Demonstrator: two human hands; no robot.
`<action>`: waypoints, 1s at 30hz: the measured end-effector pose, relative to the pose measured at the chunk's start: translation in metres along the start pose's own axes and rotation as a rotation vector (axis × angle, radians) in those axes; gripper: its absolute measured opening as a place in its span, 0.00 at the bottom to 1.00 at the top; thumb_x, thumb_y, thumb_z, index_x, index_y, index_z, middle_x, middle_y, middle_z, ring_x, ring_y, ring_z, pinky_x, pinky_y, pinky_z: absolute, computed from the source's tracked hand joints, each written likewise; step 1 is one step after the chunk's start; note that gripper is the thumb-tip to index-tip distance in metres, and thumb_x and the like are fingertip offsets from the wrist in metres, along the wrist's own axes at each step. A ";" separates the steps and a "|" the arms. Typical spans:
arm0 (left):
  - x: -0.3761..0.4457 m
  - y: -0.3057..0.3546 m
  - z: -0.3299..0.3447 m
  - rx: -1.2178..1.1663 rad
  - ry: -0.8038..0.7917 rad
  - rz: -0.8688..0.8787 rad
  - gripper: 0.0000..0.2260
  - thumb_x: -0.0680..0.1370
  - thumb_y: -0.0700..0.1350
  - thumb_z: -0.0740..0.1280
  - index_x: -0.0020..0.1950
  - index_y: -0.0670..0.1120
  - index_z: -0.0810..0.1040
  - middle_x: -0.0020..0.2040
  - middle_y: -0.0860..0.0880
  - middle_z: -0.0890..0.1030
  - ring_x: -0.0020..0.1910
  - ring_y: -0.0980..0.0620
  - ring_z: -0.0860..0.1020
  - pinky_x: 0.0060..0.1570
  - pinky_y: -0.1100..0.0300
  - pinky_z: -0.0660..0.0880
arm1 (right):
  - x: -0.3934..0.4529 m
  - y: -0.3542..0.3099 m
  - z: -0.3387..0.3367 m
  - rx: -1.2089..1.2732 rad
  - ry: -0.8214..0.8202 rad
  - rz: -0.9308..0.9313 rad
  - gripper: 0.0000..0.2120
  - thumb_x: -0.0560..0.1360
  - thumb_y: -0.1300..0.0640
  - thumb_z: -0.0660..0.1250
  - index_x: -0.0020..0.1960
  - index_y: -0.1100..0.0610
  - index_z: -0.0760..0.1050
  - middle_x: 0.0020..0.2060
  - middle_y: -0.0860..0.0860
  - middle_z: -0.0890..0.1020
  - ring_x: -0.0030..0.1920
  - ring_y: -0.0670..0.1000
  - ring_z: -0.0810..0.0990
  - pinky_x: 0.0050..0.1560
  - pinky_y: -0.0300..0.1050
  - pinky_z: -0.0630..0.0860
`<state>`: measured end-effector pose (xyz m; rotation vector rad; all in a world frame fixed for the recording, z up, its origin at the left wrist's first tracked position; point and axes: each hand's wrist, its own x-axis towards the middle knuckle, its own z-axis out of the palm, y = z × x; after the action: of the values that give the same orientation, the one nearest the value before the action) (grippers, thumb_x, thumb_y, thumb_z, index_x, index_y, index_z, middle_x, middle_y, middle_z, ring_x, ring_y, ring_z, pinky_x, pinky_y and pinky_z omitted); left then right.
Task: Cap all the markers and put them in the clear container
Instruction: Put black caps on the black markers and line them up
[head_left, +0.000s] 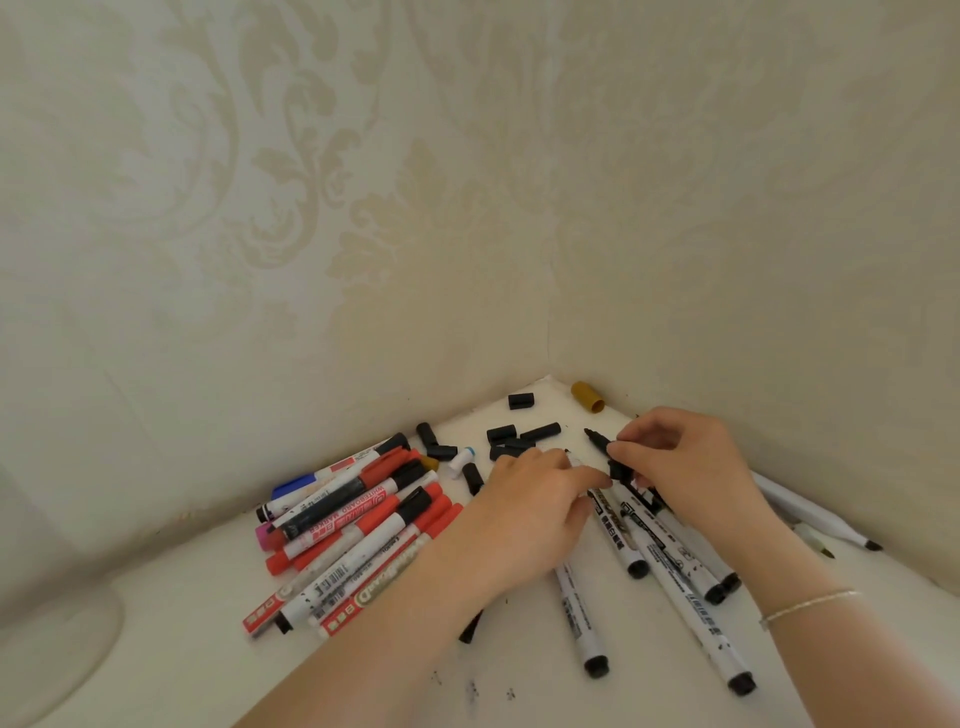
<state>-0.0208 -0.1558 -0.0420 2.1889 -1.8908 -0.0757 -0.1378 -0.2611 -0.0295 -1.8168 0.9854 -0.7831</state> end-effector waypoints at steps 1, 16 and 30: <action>-0.001 0.001 0.001 0.037 0.002 0.002 0.16 0.84 0.50 0.53 0.71 0.58 0.68 0.54 0.50 0.74 0.56 0.49 0.69 0.59 0.52 0.64 | 0.000 0.000 0.000 0.011 0.004 0.001 0.05 0.71 0.60 0.73 0.39 0.53 0.79 0.34 0.49 0.82 0.33 0.46 0.77 0.37 0.38 0.70; -0.004 0.022 0.016 0.161 0.114 -0.130 0.12 0.82 0.53 0.55 0.57 0.49 0.74 0.51 0.48 0.79 0.52 0.46 0.73 0.53 0.52 0.61 | -0.004 -0.006 0.003 0.043 0.054 0.000 0.04 0.71 0.59 0.72 0.39 0.53 0.80 0.34 0.48 0.83 0.37 0.48 0.79 0.42 0.45 0.77; 0.001 0.008 -0.035 -0.794 0.046 -0.370 0.10 0.81 0.45 0.54 0.54 0.49 0.76 0.40 0.52 0.74 0.31 0.58 0.75 0.34 0.60 0.74 | -0.006 -0.014 -0.007 0.688 0.263 0.065 0.03 0.73 0.64 0.71 0.47 0.61 0.79 0.40 0.54 0.85 0.38 0.50 0.84 0.48 0.44 0.81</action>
<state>-0.0216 -0.1527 -0.0058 1.8851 -1.1070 -0.7010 -0.1419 -0.2552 -0.0151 -1.1032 0.7945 -1.1683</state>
